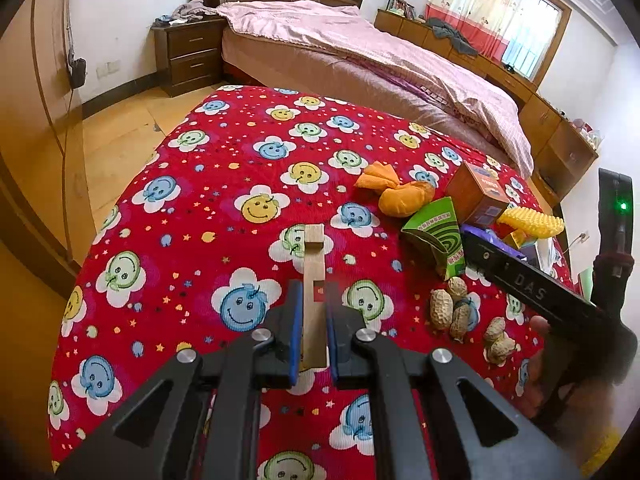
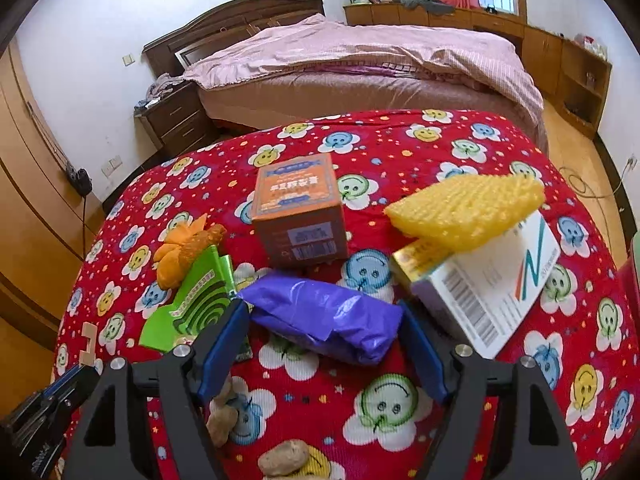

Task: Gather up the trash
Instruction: 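Grasp the purple plastic bag with the right tool while the left tool holds the stick, then carry the purple bag and wooden stick over the red bucket with both tools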

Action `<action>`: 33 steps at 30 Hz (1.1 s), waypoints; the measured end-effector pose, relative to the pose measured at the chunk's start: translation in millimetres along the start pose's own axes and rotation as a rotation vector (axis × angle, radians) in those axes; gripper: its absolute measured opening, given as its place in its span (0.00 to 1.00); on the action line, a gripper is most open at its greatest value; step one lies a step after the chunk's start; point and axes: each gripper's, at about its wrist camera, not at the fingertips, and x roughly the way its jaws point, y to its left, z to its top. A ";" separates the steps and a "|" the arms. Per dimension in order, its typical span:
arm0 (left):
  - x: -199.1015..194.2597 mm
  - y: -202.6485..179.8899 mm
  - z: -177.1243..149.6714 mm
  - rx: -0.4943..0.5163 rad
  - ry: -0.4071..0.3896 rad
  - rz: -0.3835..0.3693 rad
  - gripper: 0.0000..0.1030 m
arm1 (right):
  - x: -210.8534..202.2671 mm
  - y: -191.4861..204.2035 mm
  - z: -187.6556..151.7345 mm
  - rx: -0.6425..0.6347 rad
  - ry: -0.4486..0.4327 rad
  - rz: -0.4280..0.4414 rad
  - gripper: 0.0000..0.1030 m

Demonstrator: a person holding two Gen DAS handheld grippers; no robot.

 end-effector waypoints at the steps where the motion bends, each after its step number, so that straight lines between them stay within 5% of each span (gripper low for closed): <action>1: 0.4 -0.7 0.3 0.001 0.001 -0.001 0.09 | 0.5 0.5 -0.1 0.000 -0.003 -0.002 0.75; 7: -3.7 -7.5 -0.8 0.015 -0.004 -0.007 0.09 | -5.9 -8.6 -1.1 0.035 -0.002 0.028 0.62; 33: -42.6 -69.8 -14.2 0.118 -0.028 -0.105 0.09 | -128.0 -79.1 -49.8 0.139 -0.112 0.109 0.62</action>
